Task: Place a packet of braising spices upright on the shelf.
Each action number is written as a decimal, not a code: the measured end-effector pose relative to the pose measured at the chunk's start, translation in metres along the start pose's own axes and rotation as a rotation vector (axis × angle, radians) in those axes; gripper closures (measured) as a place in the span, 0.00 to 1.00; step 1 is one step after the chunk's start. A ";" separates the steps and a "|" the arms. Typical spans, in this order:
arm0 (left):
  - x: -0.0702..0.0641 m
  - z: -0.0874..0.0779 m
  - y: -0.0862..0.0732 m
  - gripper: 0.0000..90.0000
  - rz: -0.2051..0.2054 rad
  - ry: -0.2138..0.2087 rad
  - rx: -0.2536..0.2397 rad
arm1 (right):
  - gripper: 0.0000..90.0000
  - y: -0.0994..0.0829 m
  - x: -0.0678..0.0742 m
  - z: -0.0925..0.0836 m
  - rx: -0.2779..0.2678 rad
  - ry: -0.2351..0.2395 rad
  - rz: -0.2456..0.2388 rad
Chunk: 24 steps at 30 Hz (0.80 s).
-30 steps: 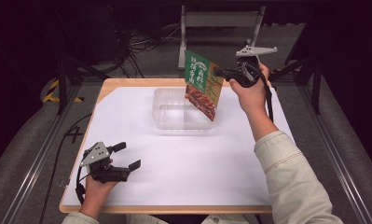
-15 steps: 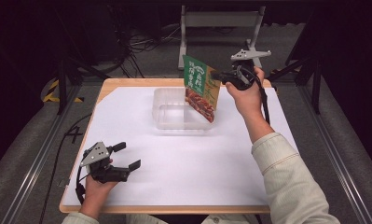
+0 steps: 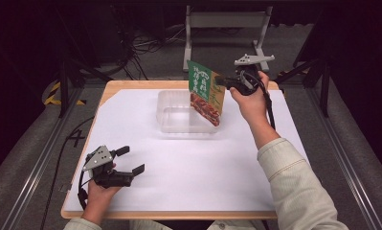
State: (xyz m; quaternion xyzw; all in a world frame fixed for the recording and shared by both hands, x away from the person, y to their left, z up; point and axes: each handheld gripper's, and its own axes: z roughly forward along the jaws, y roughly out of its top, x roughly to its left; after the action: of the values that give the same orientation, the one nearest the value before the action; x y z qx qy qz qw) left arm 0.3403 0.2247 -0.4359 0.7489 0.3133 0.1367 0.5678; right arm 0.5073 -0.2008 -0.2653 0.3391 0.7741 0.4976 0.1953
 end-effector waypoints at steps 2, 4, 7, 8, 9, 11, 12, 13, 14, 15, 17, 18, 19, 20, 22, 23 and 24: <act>0.000 0.000 0.000 0.07 0.000 0.000 0.000 | 1.00 -0.001 0.000 0.001 0.004 0.000 0.002; 0.000 0.000 0.000 0.07 0.000 -0.001 0.002 | 1.00 -0.003 0.000 0.002 0.008 0.001 0.007; 0.001 0.000 0.000 0.07 0.002 0.000 0.001 | 1.00 -0.004 -0.001 0.001 0.004 0.004 0.015; 0.001 0.001 0.000 0.07 0.003 -0.001 0.001 | 1.00 -0.005 -0.002 0.001 0.004 0.004 0.016; 0.000 0.001 0.000 0.07 0.003 0.000 0.001 | 1.00 -0.005 -0.002 0.001 0.004 0.005 0.020; 0.001 0.001 0.000 0.07 0.007 0.000 0.002 | 1.00 -0.007 -0.002 0.000 0.004 0.008 0.026; 0.001 0.001 0.000 0.07 0.006 0.000 0.003 | 1.00 -0.008 -0.002 -0.001 0.003 0.008 0.028; 0.000 0.001 0.000 0.07 0.005 0.001 0.001 | 1.00 -0.009 -0.002 -0.002 0.004 0.009 0.029; 0.000 0.001 0.000 0.07 0.002 0.001 0.001 | 1.00 -0.011 -0.002 -0.003 0.003 0.011 0.030; 0.000 0.001 0.000 0.07 0.003 0.000 0.002 | 1.00 -0.012 -0.002 -0.003 0.002 0.011 0.030; 0.000 0.002 0.000 0.07 0.007 0.002 0.004 | 1.00 -0.015 -0.003 -0.005 0.005 0.009 0.034; 0.000 0.002 0.000 0.07 0.007 0.001 0.004 | 1.00 -0.016 -0.003 -0.006 0.004 0.007 0.035; 0.000 0.002 0.000 0.07 0.006 0.000 0.004 | 1.00 -0.017 -0.004 -0.007 0.005 0.004 0.037; 0.000 0.002 0.000 0.07 0.003 0.000 0.005 | 1.00 -0.018 -0.005 -0.008 0.001 0.001 0.038; -0.001 0.002 0.000 0.07 0.003 -0.001 0.004 | 1.00 -0.019 -0.006 -0.009 0.000 0.002 0.043; -0.001 0.002 0.000 0.07 0.003 0.000 0.004 | 1.00 -0.019 -0.006 -0.009 0.001 0.001 0.042; -0.001 0.003 0.000 0.07 0.003 -0.001 0.004 | 0.99 -0.019 -0.006 -0.009 0.002 0.000 0.041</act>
State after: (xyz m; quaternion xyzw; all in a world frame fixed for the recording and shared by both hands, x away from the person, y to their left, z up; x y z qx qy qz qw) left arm 0.3414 0.2224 -0.4362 0.7505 0.3124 0.1364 0.5662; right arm 0.4988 -0.2161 -0.2790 0.3550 0.7675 0.5006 0.1850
